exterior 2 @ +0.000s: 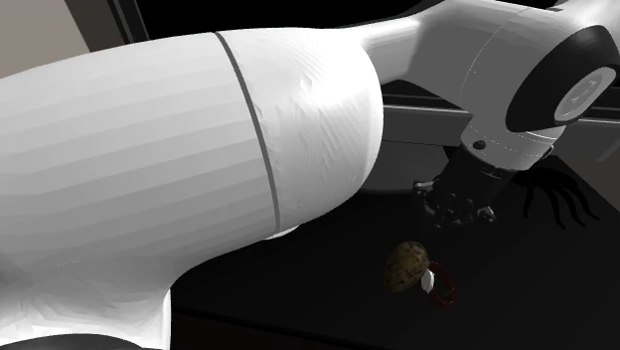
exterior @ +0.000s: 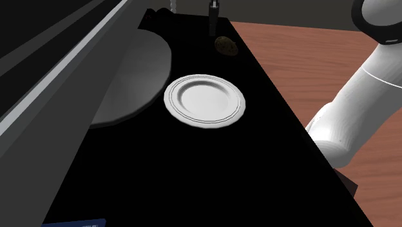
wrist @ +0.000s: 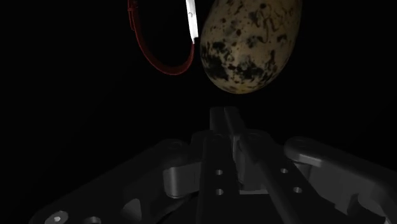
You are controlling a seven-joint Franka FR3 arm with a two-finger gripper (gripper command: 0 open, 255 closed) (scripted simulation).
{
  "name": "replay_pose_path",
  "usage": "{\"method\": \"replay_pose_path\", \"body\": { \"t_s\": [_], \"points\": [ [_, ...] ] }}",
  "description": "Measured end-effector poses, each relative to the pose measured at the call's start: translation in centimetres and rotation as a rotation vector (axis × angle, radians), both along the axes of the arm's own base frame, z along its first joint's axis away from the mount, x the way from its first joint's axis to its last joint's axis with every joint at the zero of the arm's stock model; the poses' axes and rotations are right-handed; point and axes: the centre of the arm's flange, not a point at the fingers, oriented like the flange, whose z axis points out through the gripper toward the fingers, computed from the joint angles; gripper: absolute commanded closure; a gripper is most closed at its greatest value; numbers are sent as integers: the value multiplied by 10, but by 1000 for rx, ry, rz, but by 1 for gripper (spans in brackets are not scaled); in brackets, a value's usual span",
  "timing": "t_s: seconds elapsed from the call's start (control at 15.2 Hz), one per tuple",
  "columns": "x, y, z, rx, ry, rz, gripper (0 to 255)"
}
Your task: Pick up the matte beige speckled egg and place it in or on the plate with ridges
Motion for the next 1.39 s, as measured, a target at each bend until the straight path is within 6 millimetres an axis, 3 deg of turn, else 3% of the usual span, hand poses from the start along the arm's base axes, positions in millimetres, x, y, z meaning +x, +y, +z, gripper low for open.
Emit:
{"method": "replay_pose_path", "body": {
  "t_s": [0.13,0.2,0.33,0.53,0.66,1.12,1.39],
  "points": [
    [0,0,0,0,0,0,255],
    [0,0,0,0,0,0,0],
    [-10,-2,2,-1,-25,-2,0],
    [-69,-12,9,-5,-193,-17,0],
    [-94,-17,8,-6,-278,-24,0],
    [-102,-15,-28,-7,-306,-25,0],
    [-101,-15,-32,-7,-307,-25,0]
  ]
}}
